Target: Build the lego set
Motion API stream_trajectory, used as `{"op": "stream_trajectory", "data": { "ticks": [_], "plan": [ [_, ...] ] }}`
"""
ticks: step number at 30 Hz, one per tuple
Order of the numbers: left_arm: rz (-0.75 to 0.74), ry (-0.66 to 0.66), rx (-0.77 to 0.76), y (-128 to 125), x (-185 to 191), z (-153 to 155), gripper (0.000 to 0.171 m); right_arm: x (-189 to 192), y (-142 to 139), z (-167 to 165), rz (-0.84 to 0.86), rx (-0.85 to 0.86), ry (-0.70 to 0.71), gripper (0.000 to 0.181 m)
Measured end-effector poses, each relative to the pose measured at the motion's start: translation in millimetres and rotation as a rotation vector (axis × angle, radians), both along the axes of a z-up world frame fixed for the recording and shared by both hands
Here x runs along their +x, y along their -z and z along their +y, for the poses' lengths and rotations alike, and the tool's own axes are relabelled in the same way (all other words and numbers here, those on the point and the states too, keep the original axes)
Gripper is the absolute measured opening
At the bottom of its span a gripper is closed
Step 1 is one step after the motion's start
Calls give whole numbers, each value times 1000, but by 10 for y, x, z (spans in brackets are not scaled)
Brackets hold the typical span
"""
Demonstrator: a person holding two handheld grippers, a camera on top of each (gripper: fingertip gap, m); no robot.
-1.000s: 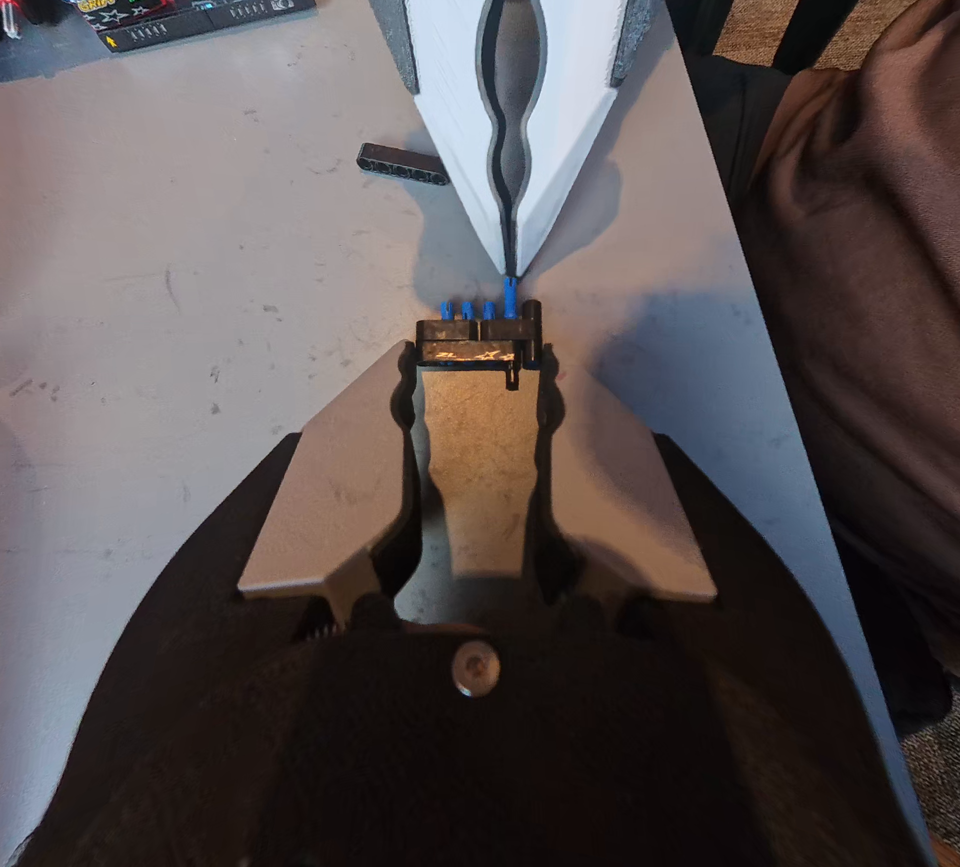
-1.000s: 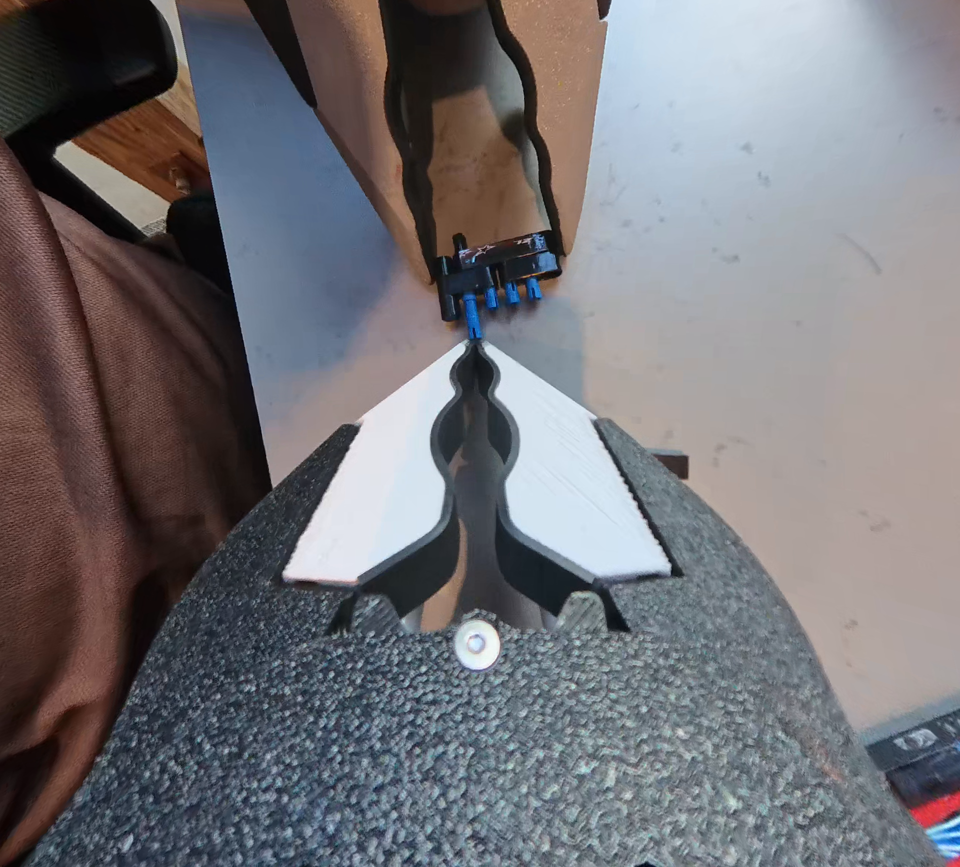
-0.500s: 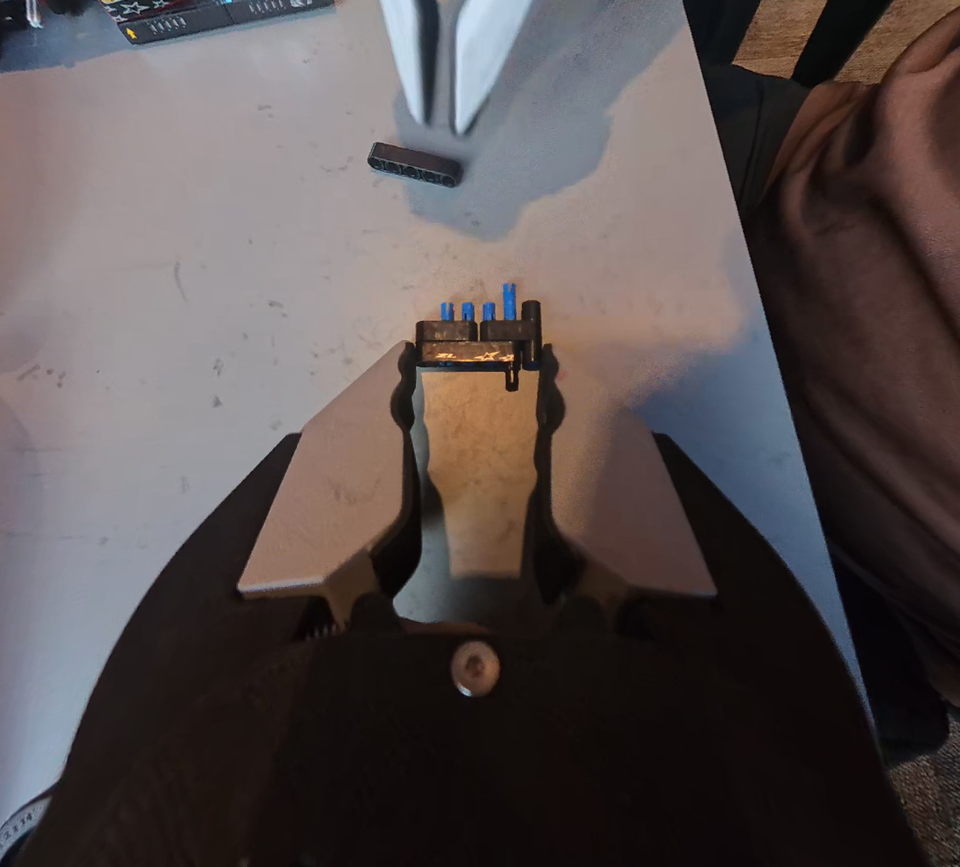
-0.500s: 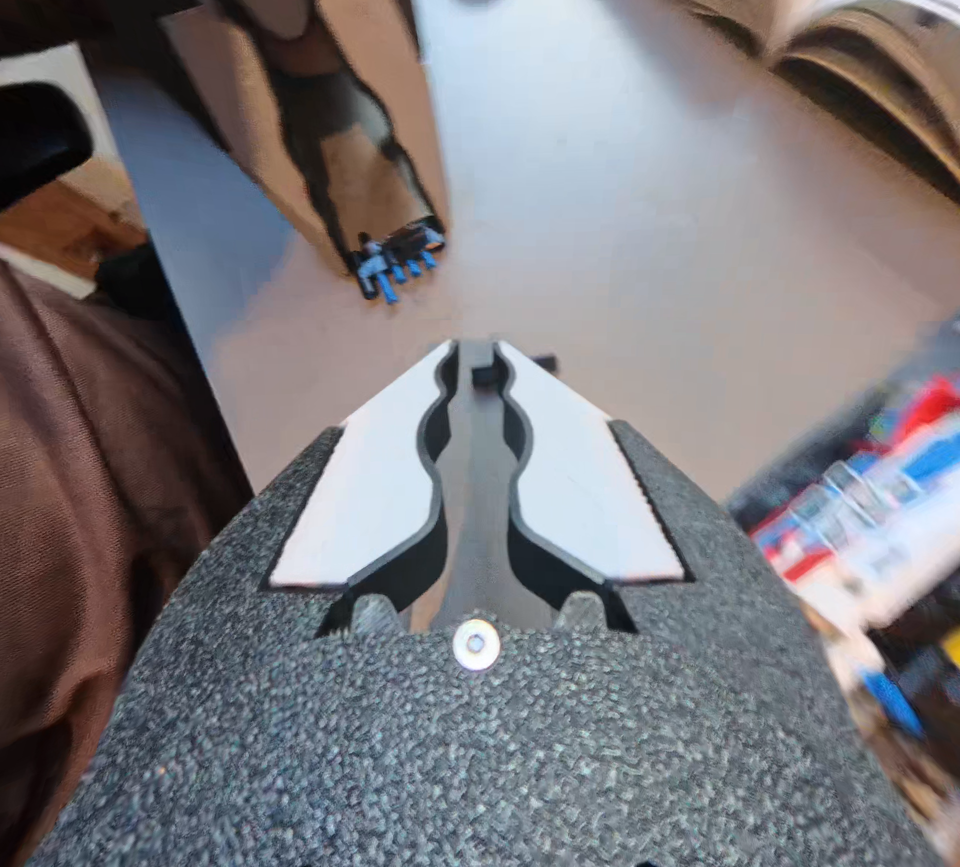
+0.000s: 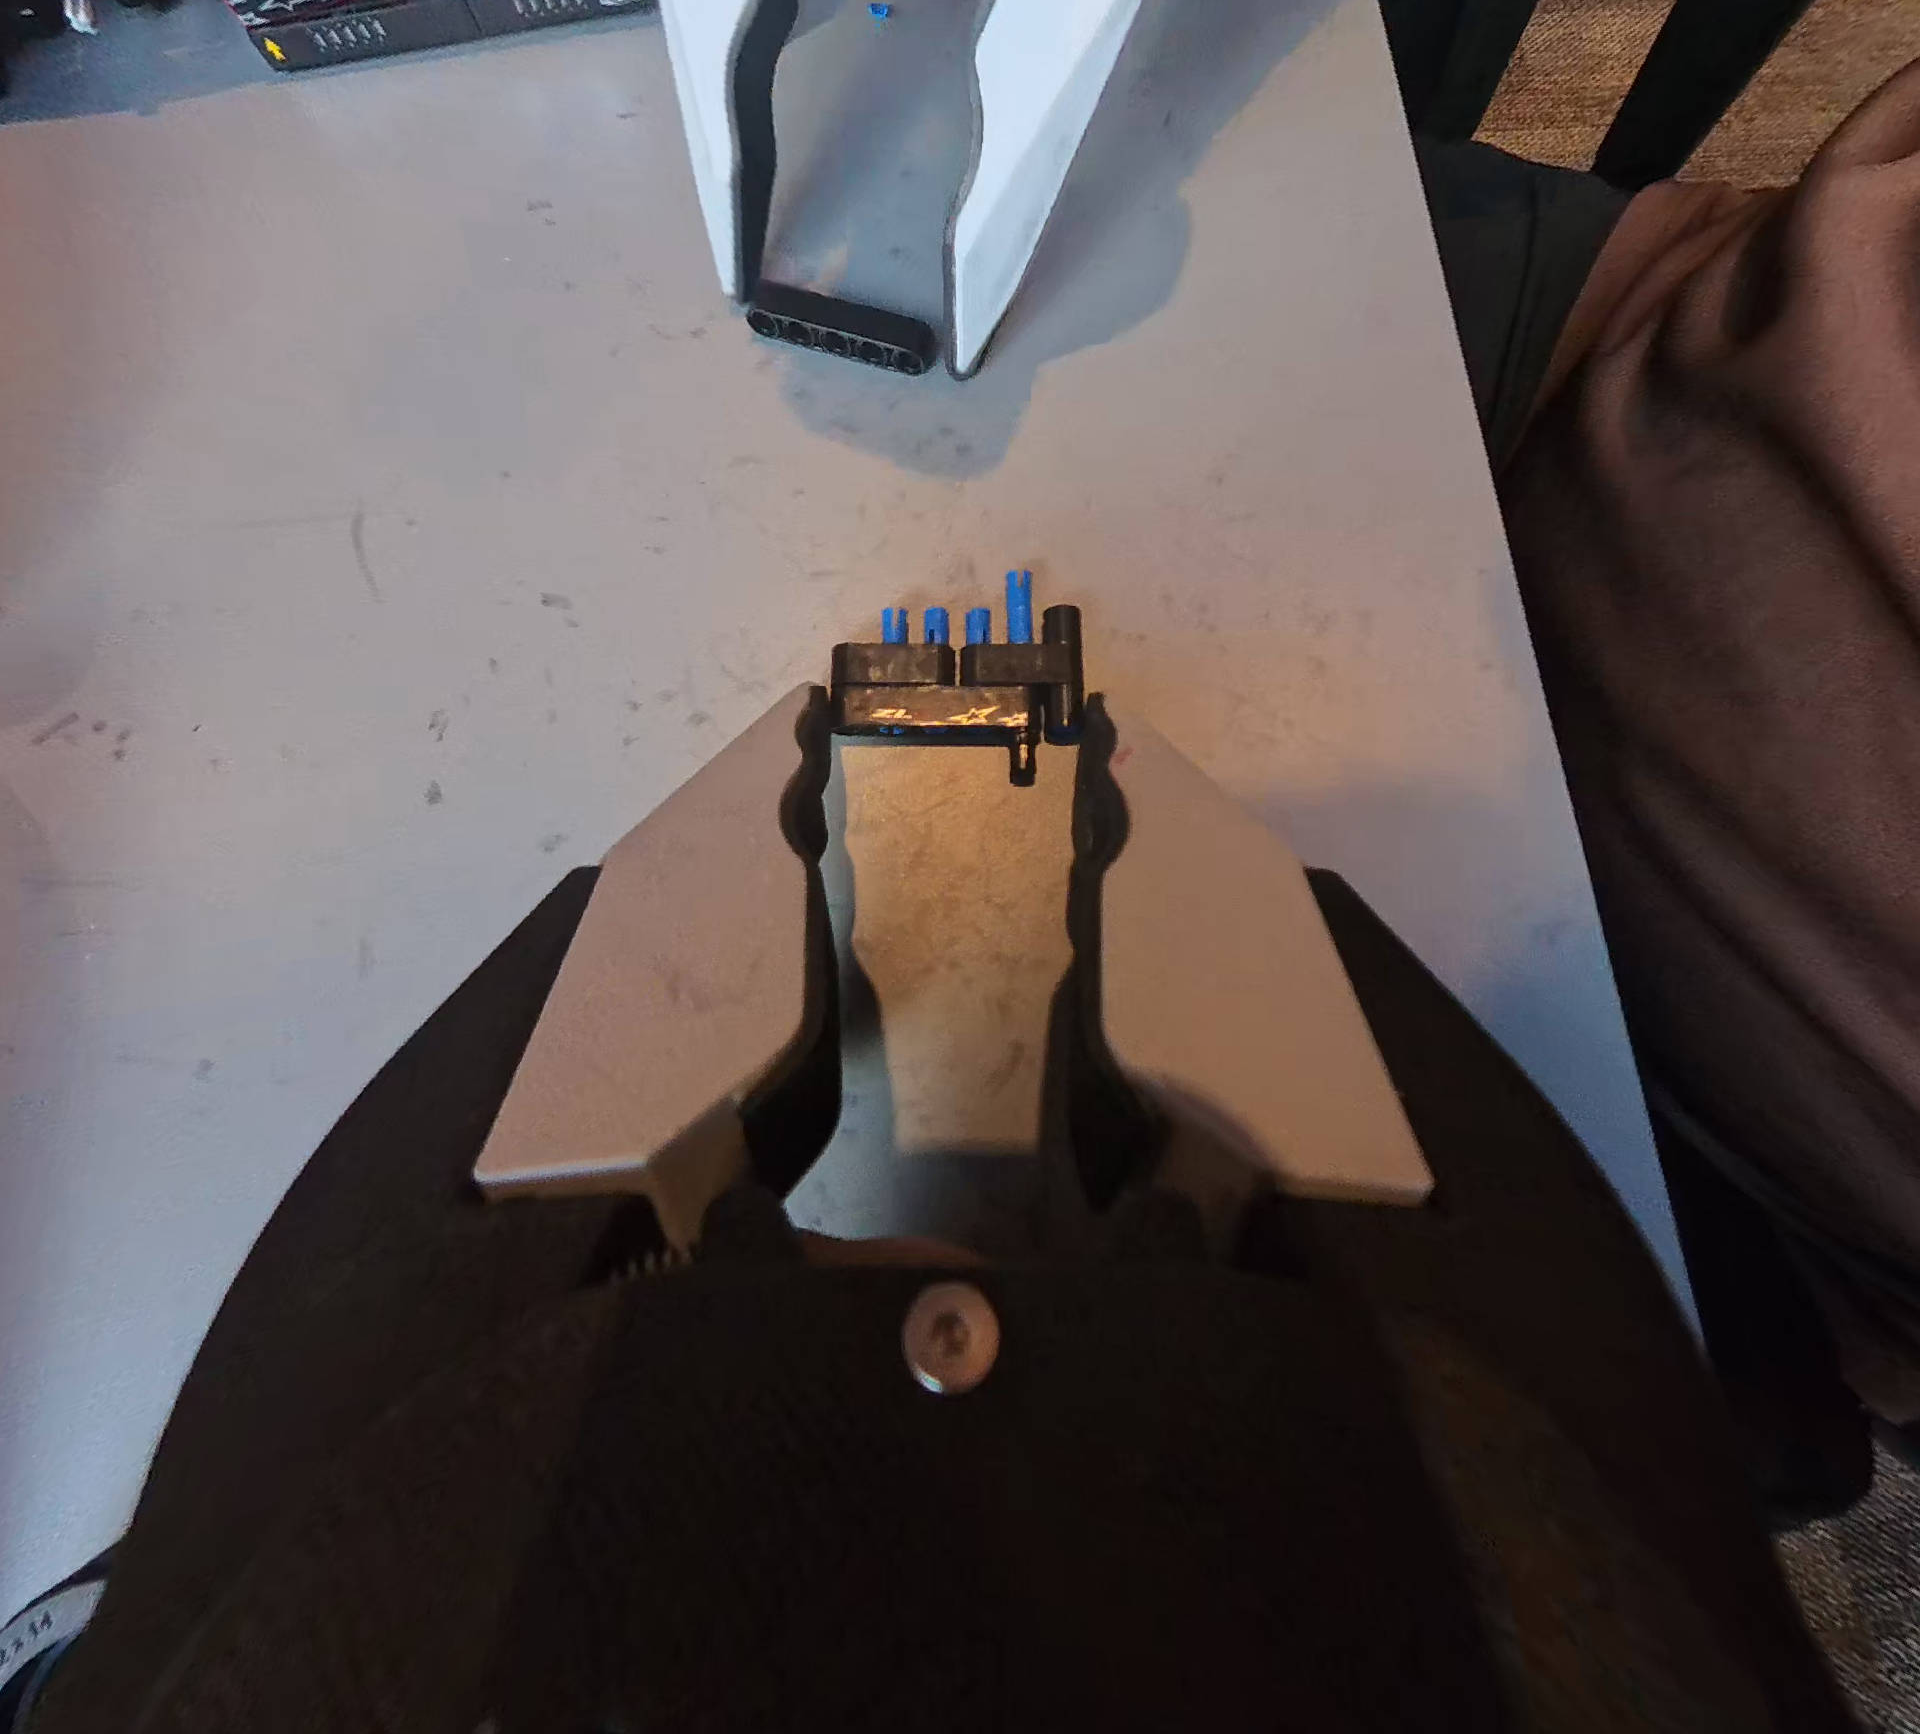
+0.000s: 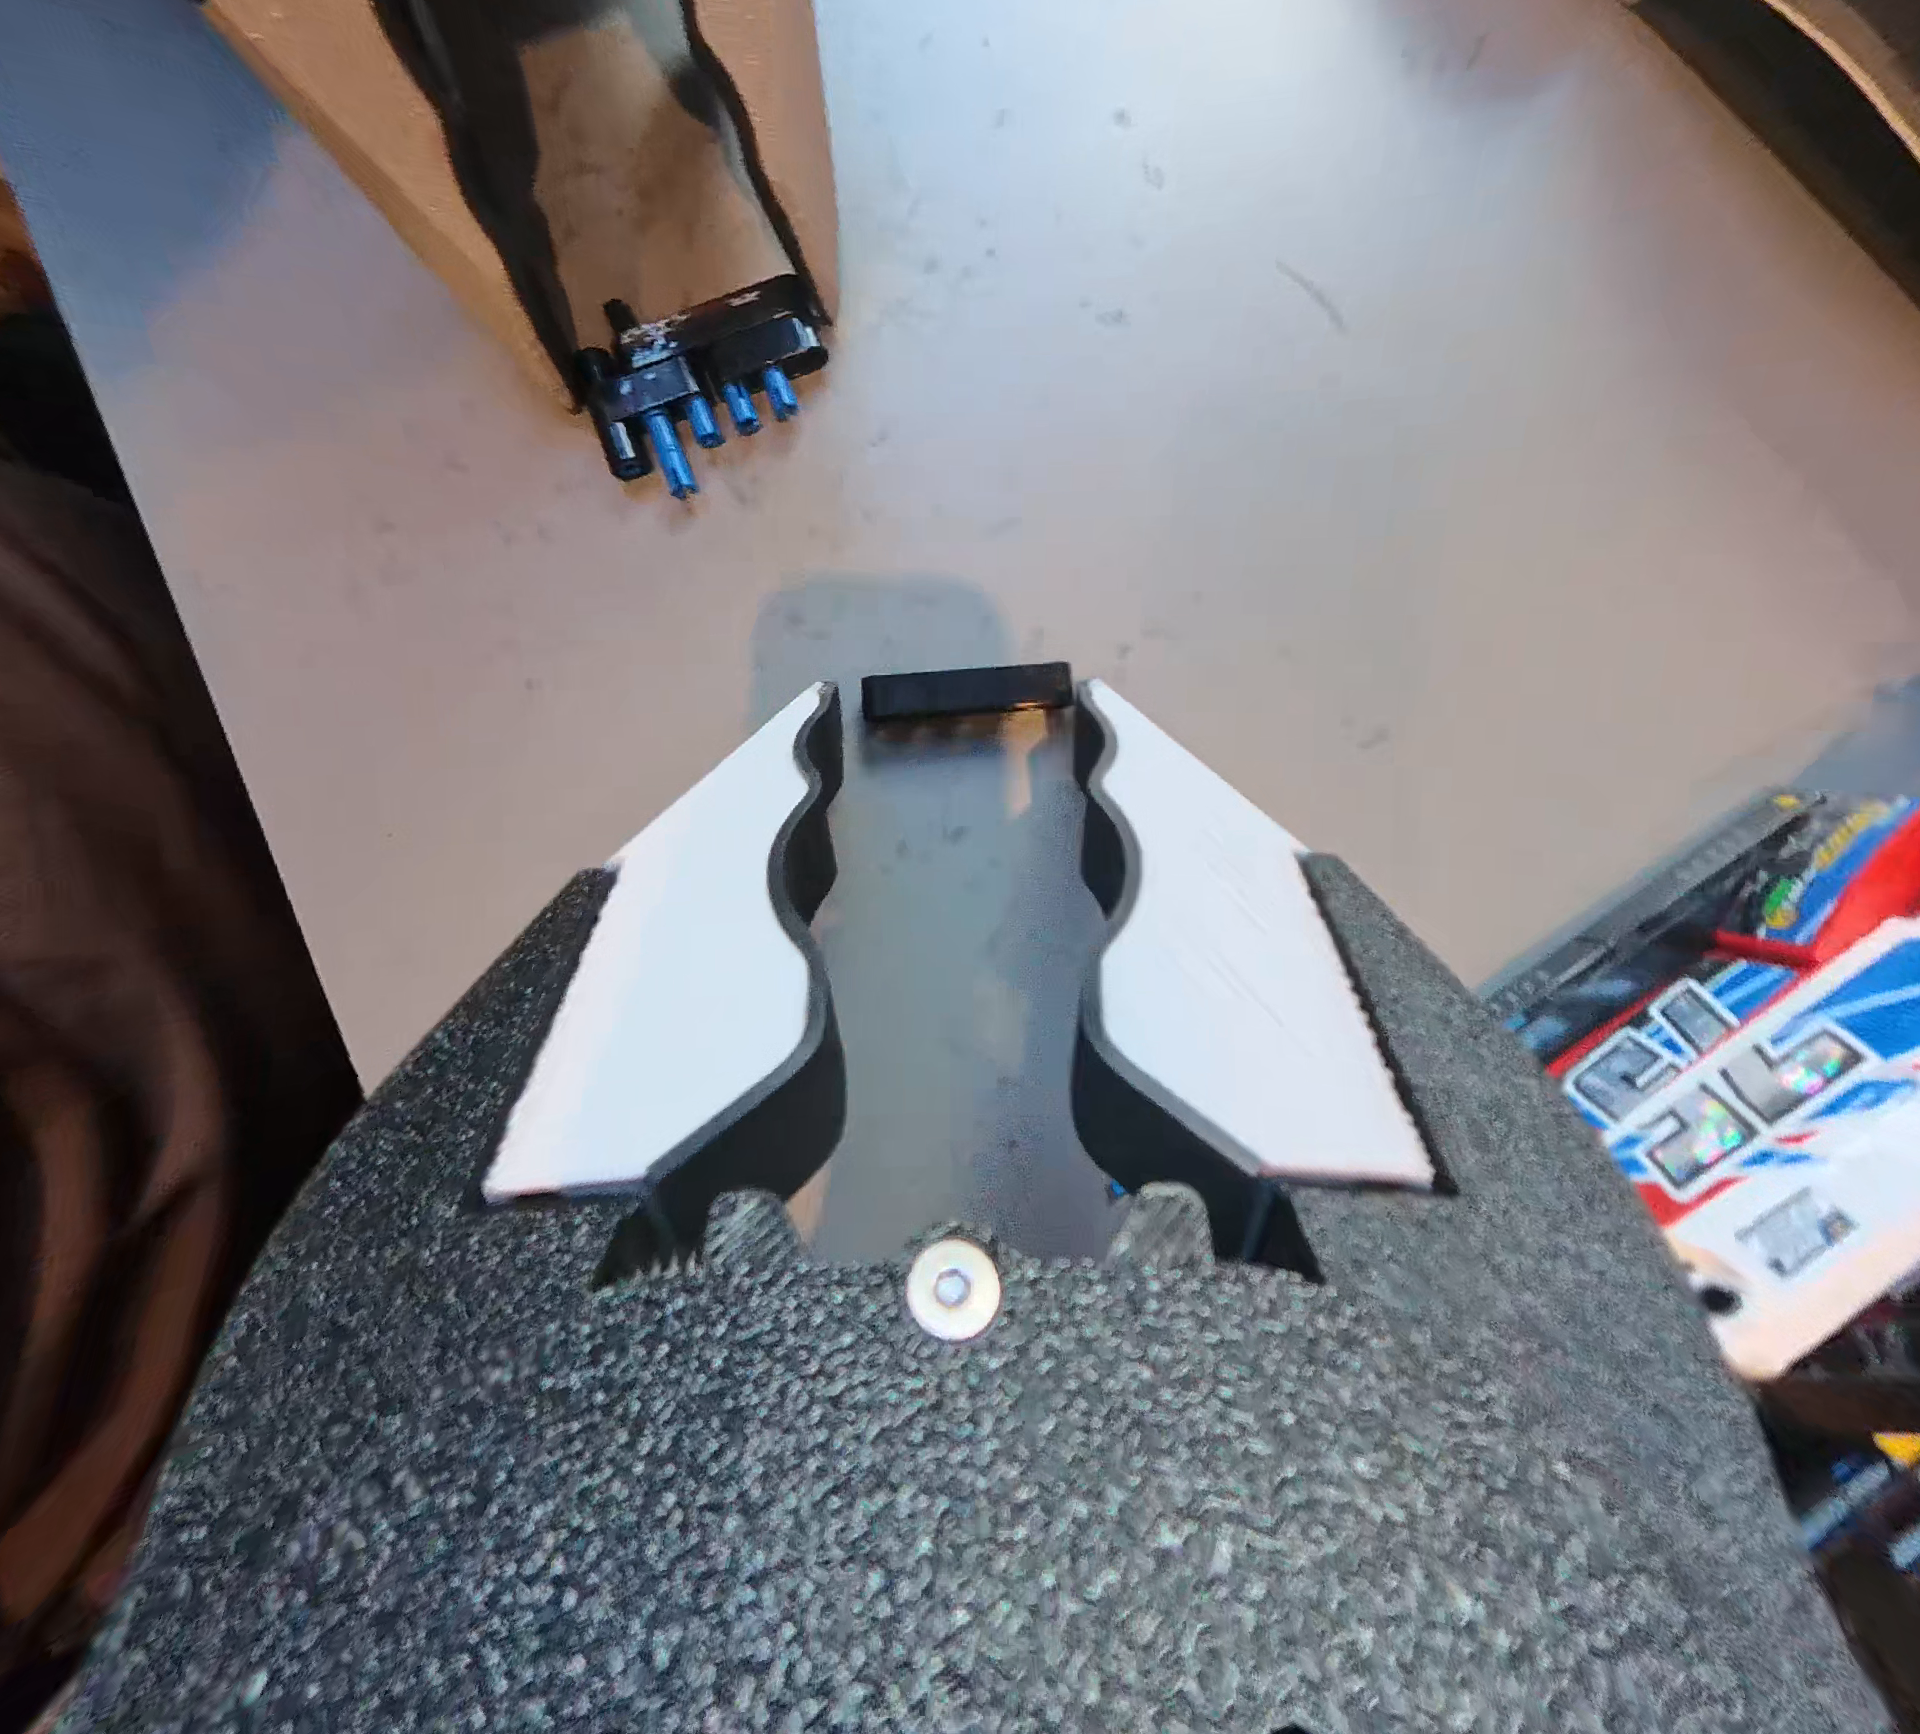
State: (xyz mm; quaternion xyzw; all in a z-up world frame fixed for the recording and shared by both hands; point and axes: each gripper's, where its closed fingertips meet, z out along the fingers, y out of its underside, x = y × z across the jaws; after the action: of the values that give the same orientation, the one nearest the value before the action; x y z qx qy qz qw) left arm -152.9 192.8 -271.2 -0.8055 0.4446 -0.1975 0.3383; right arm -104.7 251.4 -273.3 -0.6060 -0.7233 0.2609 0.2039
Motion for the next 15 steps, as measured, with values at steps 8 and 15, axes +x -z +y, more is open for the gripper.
{"op": "stream_trajectory", "data": {
  "ticks": [8,15],
  "plan": [
    [0,1,1,2,4,3,45,-169,-24,-321,46,-54,-110,40],
    [0,2,2,2,7,4,45,-282,-25,-444,73,-42,-182,41]
  ]
}}
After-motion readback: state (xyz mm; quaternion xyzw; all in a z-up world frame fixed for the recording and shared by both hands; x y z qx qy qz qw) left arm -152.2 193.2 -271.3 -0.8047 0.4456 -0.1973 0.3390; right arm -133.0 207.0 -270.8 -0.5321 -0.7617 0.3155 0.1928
